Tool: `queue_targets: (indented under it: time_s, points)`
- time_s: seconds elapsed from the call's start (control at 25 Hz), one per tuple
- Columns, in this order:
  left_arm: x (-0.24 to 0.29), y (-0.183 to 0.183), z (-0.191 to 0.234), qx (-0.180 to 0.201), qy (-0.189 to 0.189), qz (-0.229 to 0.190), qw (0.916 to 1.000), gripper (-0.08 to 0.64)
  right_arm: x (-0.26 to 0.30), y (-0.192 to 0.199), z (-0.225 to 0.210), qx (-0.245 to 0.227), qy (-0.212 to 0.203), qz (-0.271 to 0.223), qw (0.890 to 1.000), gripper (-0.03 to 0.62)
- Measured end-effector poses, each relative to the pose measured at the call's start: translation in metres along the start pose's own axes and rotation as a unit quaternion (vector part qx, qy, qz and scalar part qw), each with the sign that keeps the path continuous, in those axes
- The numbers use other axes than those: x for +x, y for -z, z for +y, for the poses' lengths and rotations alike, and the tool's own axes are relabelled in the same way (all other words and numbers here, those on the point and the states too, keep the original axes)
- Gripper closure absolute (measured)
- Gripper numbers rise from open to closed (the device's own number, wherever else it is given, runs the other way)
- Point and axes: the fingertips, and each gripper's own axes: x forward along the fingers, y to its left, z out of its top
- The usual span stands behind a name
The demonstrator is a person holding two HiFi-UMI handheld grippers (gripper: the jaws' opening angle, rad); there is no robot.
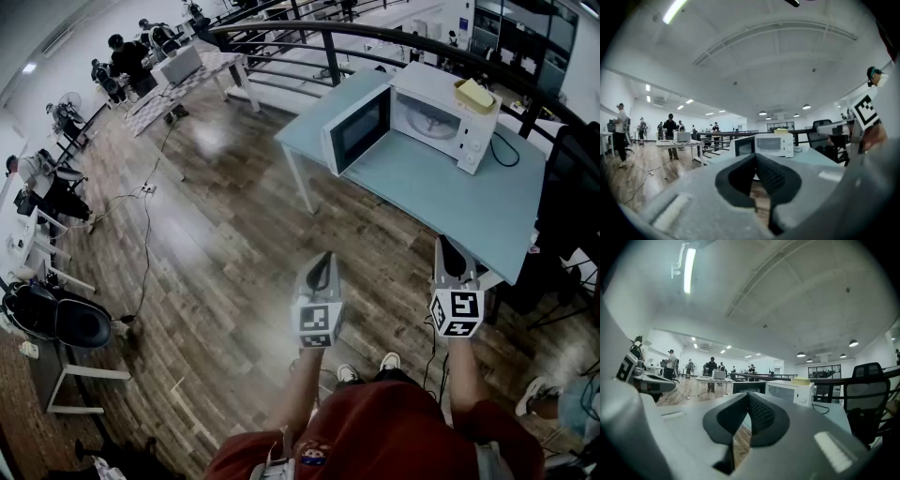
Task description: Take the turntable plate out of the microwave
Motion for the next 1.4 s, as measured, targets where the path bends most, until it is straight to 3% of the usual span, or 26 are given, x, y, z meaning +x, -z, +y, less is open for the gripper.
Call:
queue_targets:
  time_s: [0.48, 0.84, 1.4]
  points:
    - [0.023, -0.002, -0.029, 0.003, 0.004, 0.002, 1.0, 0.561, -0.002, 0.011, -0.035, 0.01, 0.003, 0.0, 1.0, 0.591]
    - [0.044, 0.012, -0.058, -0.018, 0.001, 0.029, 0.9994, 0.561, -0.003, 0.025, -0.074, 0.036, -0.003, 0.01, 0.999, 0.591]
    - [0.089, 0.022, -0.117, -0.009, -0.002, 0.052, 0.9986, 0.561, 0.007, 0.059, -0.14, 0.035, -0.018, 0.045, 0.998, 0.591]
